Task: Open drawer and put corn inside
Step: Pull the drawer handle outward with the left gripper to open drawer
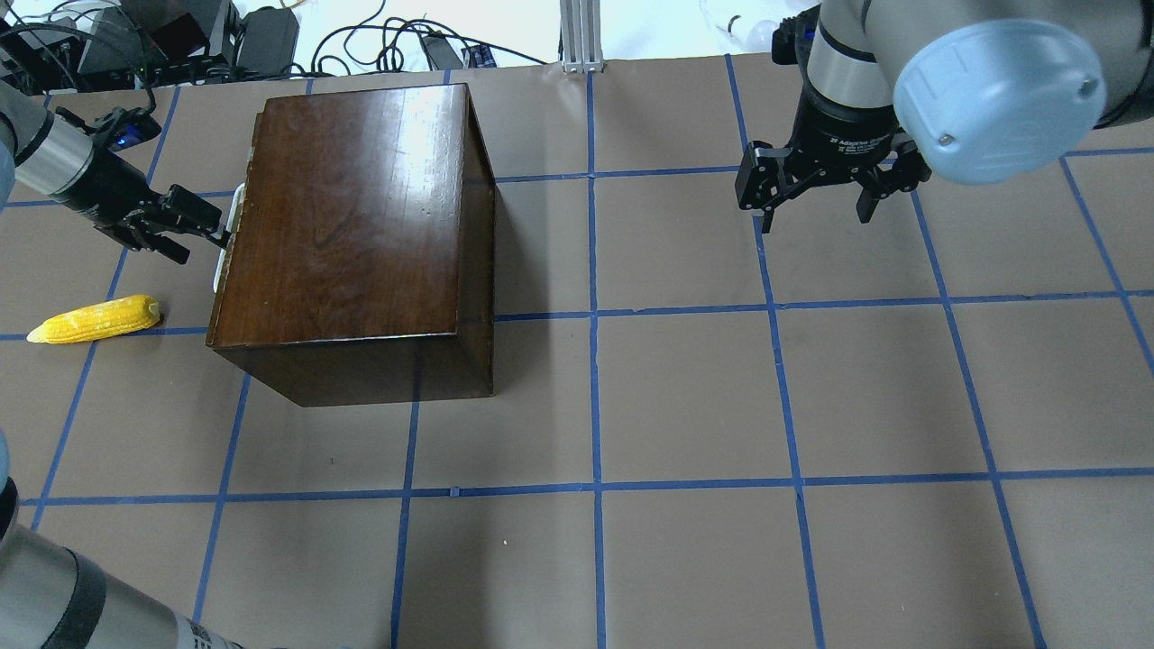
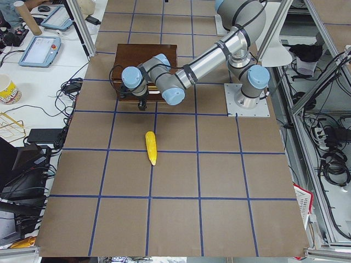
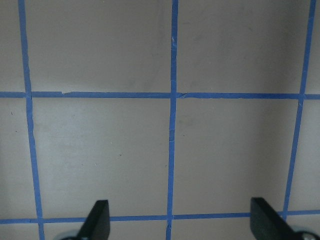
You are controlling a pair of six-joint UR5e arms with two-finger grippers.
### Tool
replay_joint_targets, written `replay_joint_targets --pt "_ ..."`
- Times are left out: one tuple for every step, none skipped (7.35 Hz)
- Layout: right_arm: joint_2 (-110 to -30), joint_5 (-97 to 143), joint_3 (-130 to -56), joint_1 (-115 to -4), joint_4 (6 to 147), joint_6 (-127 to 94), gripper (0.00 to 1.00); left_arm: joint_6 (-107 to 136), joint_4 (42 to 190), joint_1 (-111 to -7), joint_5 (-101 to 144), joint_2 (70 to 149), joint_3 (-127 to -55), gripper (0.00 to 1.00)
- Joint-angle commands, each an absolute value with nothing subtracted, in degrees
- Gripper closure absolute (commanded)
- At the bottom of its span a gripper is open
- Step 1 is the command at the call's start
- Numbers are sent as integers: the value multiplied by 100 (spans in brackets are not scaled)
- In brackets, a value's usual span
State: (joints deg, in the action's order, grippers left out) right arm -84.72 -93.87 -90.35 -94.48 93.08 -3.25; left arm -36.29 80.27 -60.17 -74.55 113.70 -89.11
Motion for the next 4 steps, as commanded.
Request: replay_joint_targets --pt "-8473 -9387 -9035 -9448 9308 -325 0 -3621 8016 -6003 -7488 11391 -8903 0" --pt "-8473 -9387 -9035 -9448 9308 -325 0 -3621 8016 -6003 -7497 11391 -8903 0" --pt "-8473 -9387 -9035 -9448 9308 -325 0 -3630 7955 -5977 -7497 11391 -8903 0" --pt "-8473 -9387 -9035 -9448 9308 -325 0 -3630 7945 -5872 -7506 11417 -8903 0"
